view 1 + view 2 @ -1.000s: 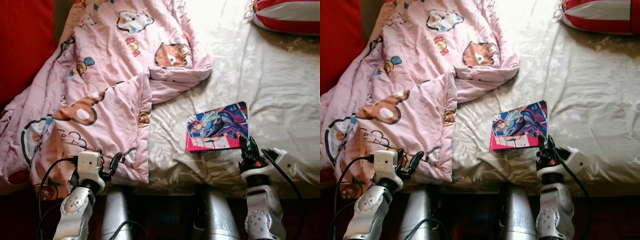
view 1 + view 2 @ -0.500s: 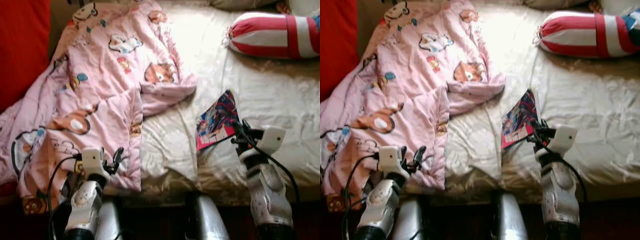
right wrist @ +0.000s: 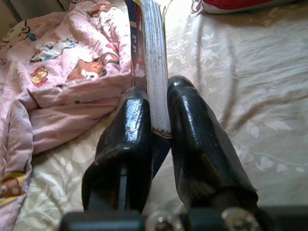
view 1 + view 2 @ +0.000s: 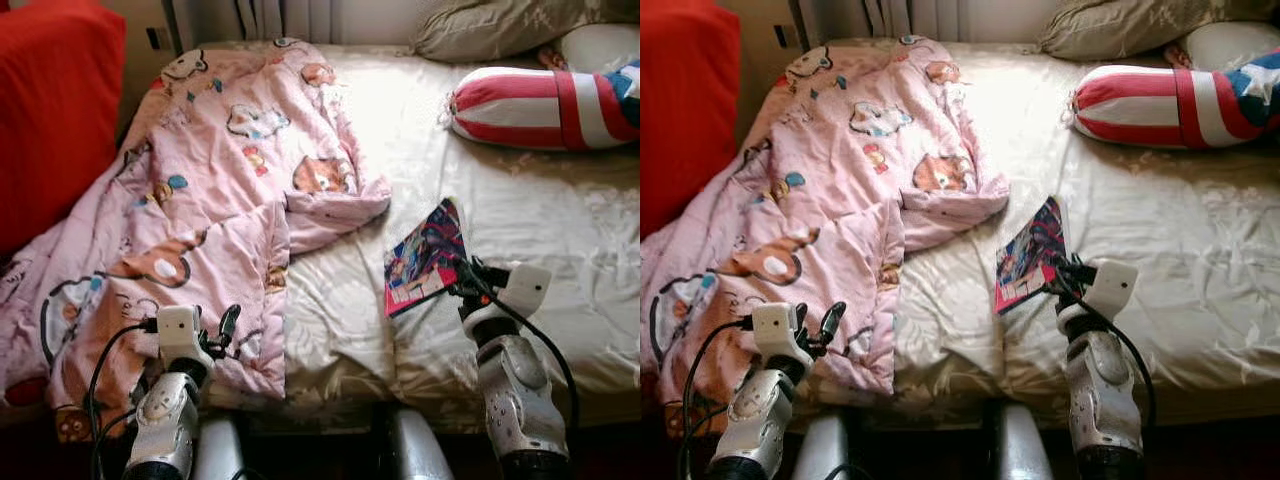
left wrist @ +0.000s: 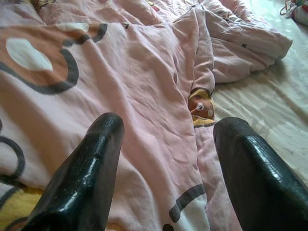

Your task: Clean up the room

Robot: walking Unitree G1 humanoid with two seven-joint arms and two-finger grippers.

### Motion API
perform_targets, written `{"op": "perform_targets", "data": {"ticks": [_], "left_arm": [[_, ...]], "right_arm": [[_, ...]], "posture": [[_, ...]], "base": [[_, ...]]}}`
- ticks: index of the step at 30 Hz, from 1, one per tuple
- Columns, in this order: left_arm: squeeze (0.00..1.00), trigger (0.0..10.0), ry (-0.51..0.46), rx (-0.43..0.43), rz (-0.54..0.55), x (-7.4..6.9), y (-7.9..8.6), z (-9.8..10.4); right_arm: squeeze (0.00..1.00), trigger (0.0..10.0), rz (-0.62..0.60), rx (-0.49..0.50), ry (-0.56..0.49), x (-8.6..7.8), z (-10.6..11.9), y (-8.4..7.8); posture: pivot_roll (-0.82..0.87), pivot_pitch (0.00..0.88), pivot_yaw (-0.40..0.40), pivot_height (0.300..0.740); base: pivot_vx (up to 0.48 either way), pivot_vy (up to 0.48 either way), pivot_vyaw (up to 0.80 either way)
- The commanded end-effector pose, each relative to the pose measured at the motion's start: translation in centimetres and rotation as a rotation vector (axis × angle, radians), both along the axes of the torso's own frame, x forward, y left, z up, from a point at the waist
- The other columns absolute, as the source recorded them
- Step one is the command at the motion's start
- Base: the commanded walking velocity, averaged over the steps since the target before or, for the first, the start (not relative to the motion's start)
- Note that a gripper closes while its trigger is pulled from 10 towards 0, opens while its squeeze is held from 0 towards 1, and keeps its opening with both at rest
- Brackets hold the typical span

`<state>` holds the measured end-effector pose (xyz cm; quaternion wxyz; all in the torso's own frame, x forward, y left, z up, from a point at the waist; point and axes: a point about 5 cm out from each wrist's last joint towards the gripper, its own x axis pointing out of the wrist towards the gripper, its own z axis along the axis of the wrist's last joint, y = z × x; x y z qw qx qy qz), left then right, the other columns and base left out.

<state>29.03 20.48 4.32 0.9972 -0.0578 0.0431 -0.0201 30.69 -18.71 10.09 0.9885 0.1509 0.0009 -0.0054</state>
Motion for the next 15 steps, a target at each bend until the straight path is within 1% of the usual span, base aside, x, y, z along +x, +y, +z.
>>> {"op": "perform_targets", "data": {"ticks": [1, 7, 12, 15], "left_arm": [[0.00, 10.0, 0.004, 0.002, 0.000, -0.1, 0.1, -0.2], [0.00, 10.0, 0.013, -0.002, -0.010, -0.2, 0.0, -0.5], [0.00, 10.0, 0.033, 0.001, -0.004, -0.5, 0.4, -0.9], [0.00, 10.0, 0.048, 0.010, 0.001, -0.7, 0.8, -1.2]], "right_arm": [[0.00, 10.0, -0.031, -0.008, -0.055, 0.1, 1.0, -0.8], [0.00, 10.0, -0.048, -0.001, -0.049, 0.2, 0.6, -1.2], [0.00, 10.0, -0.046, 0.006, -0.054, 0.3, 0.6, -1.1], [0.00, 10.0, -0.054, 0.005, -0.054, 0.3, 0.5, -1.1]], "posture": [[-0.02, 0.053, -0.051, 0.663], [-0.01, 0.048, -0.052, 0.663], [-0.01, 0.055, -0.052, 0.663], [-0.01, 0.078, -0.054, 0.663]], "base": [[0.000, 0.000, 0.00], [0.000, 0.000, 0.00], [0.000, 0.000, 0.00], [0.000, 0.000, 0.00]]}}
